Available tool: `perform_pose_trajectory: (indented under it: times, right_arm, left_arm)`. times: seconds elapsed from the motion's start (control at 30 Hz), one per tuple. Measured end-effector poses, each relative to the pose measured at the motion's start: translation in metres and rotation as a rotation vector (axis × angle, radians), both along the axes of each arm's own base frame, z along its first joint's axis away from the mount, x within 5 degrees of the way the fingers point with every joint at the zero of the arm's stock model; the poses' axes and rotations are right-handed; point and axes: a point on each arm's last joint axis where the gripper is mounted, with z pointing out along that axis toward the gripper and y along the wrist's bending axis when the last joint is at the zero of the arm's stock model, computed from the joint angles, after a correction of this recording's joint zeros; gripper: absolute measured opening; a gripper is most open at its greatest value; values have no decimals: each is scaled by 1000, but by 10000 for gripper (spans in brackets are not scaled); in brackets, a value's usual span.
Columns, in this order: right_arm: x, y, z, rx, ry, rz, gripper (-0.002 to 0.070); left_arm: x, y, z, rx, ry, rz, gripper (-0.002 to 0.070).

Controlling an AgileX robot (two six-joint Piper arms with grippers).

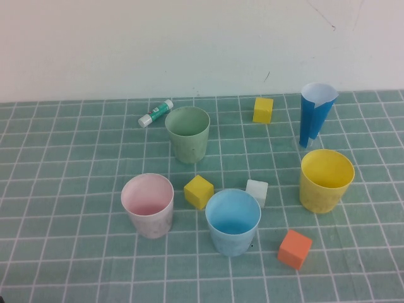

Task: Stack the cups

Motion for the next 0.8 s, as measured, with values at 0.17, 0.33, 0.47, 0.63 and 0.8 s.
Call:
perform_pose_trajectory:
  times: [0.17,0.33,0.47,0.63,0.8]
  right_arm:
    - [0,0,0,-10,0,-1,-3]
    - [0,0,0,-12,-1,-1,-3]
    - [0,0,0,-12,-2,-1,-3]
    - [1,-1,3,-50,-38,3,-3]
    - [5,2,24,-93,-281,42,-3]
  left_arm:
    - [0,0,0,0,0,0,-2]
    - [0,0,0,-2,0,1,-2]
    - [0,0,0,7,-3,2,-2]
    - [2,1,7,22,-88,1,-2]
    - [3,-1,35,1,-399,-9,-2]
